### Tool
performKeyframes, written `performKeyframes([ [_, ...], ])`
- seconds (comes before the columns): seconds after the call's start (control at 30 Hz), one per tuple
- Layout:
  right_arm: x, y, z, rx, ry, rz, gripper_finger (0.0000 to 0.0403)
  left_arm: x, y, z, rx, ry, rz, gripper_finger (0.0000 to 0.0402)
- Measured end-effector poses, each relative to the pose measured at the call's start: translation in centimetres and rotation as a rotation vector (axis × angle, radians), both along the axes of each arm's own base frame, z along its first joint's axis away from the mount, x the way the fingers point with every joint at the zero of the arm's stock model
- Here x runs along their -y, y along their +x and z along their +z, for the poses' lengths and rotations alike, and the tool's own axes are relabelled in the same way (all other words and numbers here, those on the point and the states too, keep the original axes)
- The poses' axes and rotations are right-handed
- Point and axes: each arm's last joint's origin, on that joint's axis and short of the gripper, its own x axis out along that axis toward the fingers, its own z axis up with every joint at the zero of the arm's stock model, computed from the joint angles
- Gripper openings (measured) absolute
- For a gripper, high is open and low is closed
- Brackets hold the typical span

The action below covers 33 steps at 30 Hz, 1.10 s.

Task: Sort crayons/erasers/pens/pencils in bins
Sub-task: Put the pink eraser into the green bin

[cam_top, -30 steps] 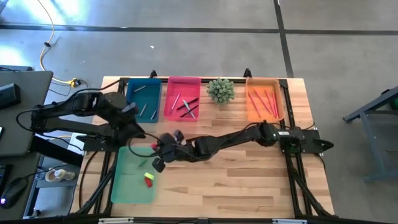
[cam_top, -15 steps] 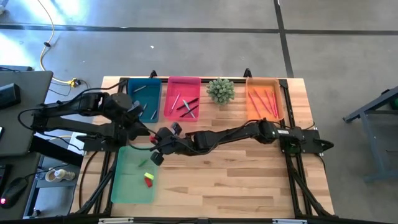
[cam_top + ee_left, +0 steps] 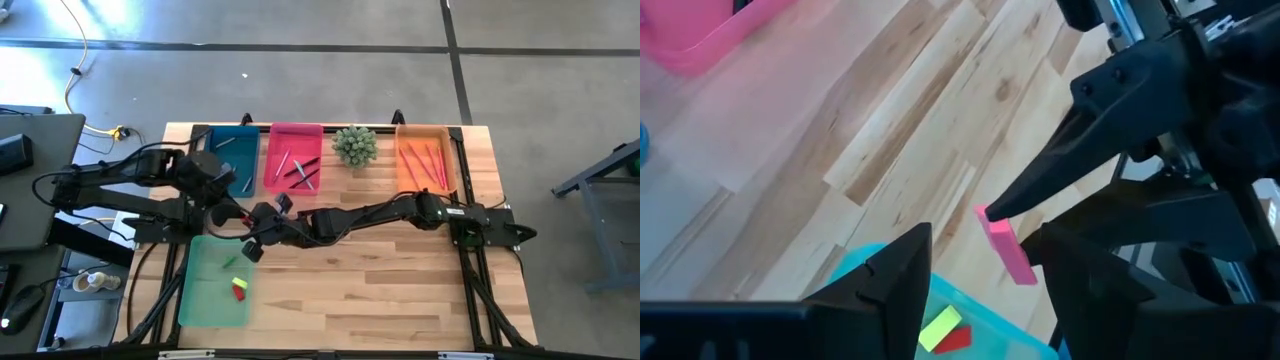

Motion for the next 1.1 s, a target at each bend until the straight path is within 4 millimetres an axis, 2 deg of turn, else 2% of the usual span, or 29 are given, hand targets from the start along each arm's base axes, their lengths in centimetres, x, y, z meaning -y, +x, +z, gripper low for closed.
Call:
performKeyframes([
  [0.2,0.14,0.01,0.01,0.001,-0.010,-0.014,0.0053,-0.06,0.34,-0.19,-0.014,0.003,-0.013,0.0155],
  [0.77,0.66,0.11,0.01,0.000,-0.006,-0.018,0.0053,-0.15,0.75,-0.02,0.024,0.034,-0.038,0.0033],
  [1.1,0.66,0.10,0.01,0.000,-0.006,-0.018,0.0053,-0.15,0.75,-0.01,0.027,0.046,-0.051,0.0017],
])
